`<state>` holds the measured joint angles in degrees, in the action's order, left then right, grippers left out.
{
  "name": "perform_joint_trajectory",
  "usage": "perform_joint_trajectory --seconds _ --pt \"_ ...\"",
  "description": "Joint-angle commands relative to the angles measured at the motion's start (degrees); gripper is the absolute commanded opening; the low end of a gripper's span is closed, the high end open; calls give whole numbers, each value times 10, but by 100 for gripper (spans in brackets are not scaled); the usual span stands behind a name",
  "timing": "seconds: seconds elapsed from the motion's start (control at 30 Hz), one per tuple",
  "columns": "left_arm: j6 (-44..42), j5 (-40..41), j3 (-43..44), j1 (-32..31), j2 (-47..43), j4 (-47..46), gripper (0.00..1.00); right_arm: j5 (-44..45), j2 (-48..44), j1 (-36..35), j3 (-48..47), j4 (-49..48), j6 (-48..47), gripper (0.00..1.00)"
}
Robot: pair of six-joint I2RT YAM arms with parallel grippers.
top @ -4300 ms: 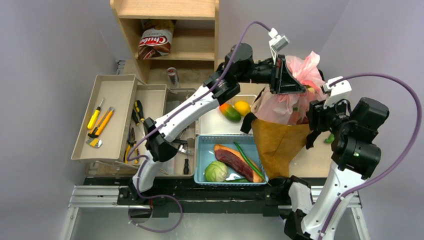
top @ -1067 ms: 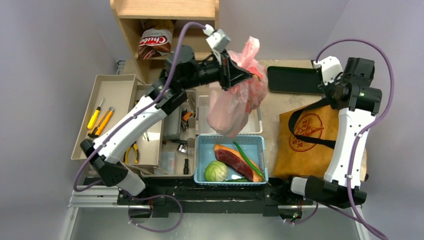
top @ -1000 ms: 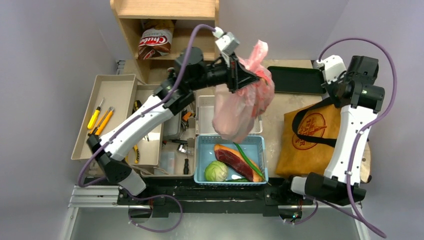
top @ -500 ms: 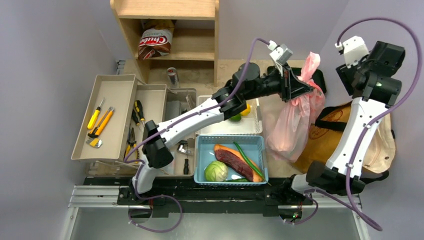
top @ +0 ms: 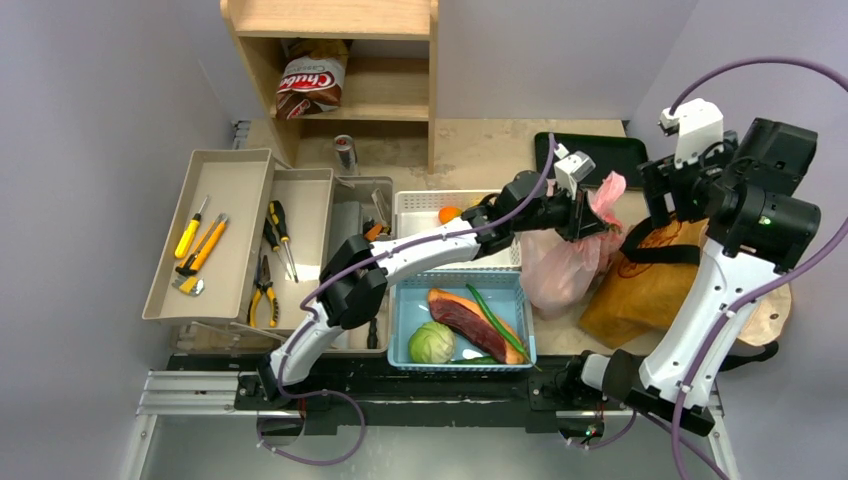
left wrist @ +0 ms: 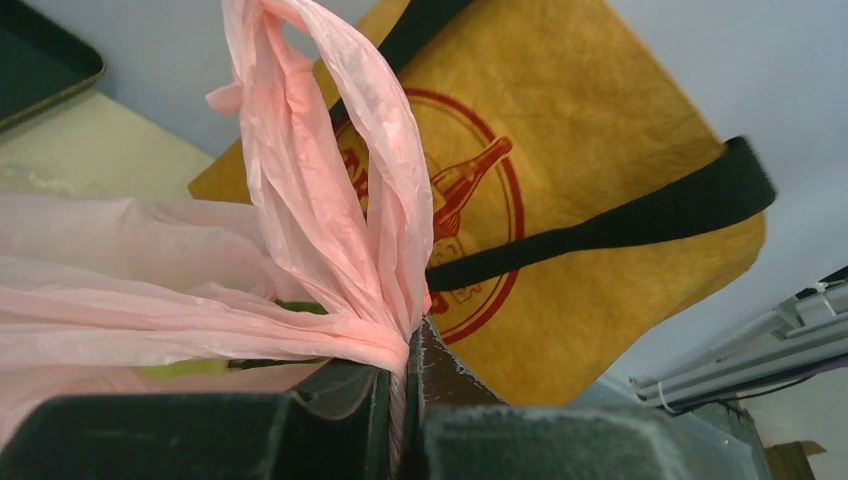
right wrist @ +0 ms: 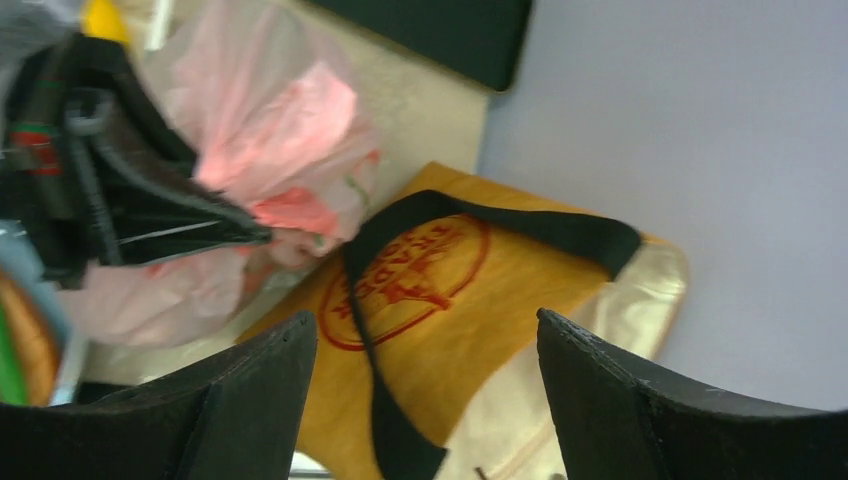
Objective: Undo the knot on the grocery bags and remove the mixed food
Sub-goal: Place the takeout bag at the center of the board.
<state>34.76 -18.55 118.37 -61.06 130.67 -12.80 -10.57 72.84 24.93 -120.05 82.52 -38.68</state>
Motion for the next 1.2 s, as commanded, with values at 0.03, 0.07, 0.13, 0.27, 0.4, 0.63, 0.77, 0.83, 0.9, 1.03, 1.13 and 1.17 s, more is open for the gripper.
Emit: perform_joint_trajectory --seconds 0.03,0.07,0.13,0.27,0.4,0.63,0.77,0.83,0.9,1.03,1.13,1.17 --pt "-21 -17 -18 2 -25 -57 4 -138 -25 1 73 38 18 79" --pt "-27 -18 -22 2 -28 -57 4 -154 -27 1 84 38 20 79" --pt "-41 -4 -15 6 -29 -43 4 -189 -25 1 99 38 32 78" --pt "-56 26 68 18 -5 -29 1 -256 -6 1 98 34 74 74" --pt "-88 68 146 20 17 -60 0 -304 -17 1 115 5 110 70" --pt "57 35 77 7 11 -114 0 -243 -60 1 146 -70 174 69" --pt "97 21 34 -5 1 -133 0 -212 -55 1 140 -61 169 69" --pt "103 4 0 4 -13 -134 1 -200 -52 2 142 -53 148 68" --pt "106 -27 -40 25 -36 -130 30 -201 -47 1 146 -30 115 68" --pt "66 -77 -110 76 -104 -60 58 -186 -45 3 179 -18 68 67" --pt "-9 -113 -118 92 -147 -4 64 -186 -49 2 206 -26 42 65" --pt "-33 -114 -124 94 -163 10 65 -186 -46 3 211 -27 34 64"
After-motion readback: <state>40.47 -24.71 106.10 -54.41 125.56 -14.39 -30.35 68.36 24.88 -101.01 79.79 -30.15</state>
